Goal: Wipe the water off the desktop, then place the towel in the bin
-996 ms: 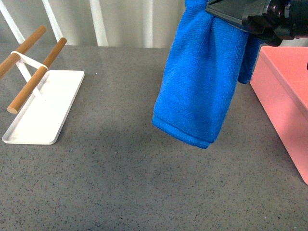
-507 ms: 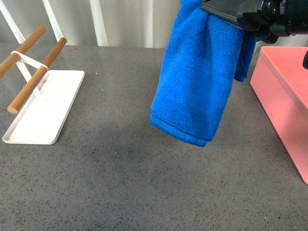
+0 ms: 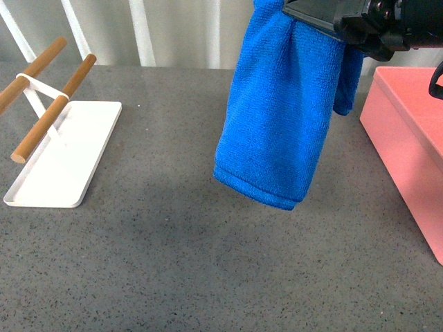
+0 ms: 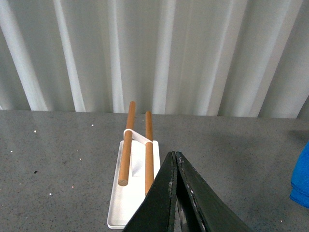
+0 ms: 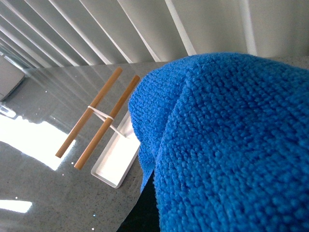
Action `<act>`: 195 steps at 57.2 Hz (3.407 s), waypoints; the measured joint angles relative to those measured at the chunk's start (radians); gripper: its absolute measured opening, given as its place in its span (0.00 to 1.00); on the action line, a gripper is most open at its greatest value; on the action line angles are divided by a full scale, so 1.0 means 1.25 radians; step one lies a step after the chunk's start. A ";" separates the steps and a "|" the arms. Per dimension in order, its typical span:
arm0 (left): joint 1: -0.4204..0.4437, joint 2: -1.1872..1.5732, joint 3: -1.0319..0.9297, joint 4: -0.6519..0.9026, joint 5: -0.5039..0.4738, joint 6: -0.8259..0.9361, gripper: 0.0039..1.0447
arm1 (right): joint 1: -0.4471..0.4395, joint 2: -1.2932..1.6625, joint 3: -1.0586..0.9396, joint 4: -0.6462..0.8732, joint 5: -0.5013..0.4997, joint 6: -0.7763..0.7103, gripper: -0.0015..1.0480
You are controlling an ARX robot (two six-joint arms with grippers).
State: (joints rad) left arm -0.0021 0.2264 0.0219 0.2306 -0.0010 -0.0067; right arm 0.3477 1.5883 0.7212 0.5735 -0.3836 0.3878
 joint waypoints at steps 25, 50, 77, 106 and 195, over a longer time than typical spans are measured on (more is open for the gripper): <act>0.000 -0.178 0.000 -0.181 0.001 0.000 0.03 | 0.003 0.000 0.002 -0.007 0.006 -0.003 0.05; 0.000 -0.178 0.000 -0.184 0.001 0.000 0.72 | 0.016 0.121 0.053 -0.081 0.099 -0.099 0.05; 0.000 -0.178 0.000 -0.184 0.001 0.002 0.94 | 0.044 0.453 0.288 -0.360 0.374 -0.297 0.05; 0.000 -0.178 0.000 -0.184 0.001 0.002 0.94 | 0.125 0.613 0.460 -0.410 0.508 -0.385 0.05; 0.000 -0.178 0.000 -0.184 0.001 0.002 0.94 | 0.097 0.575 0.469 -0.426 0.410 -0.362 0.05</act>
State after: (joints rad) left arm -0.0021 0.0040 0.0223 0.0006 0.0002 -0.0044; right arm 0.4694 2.3070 1.3071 0.0414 0.1287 -0.0650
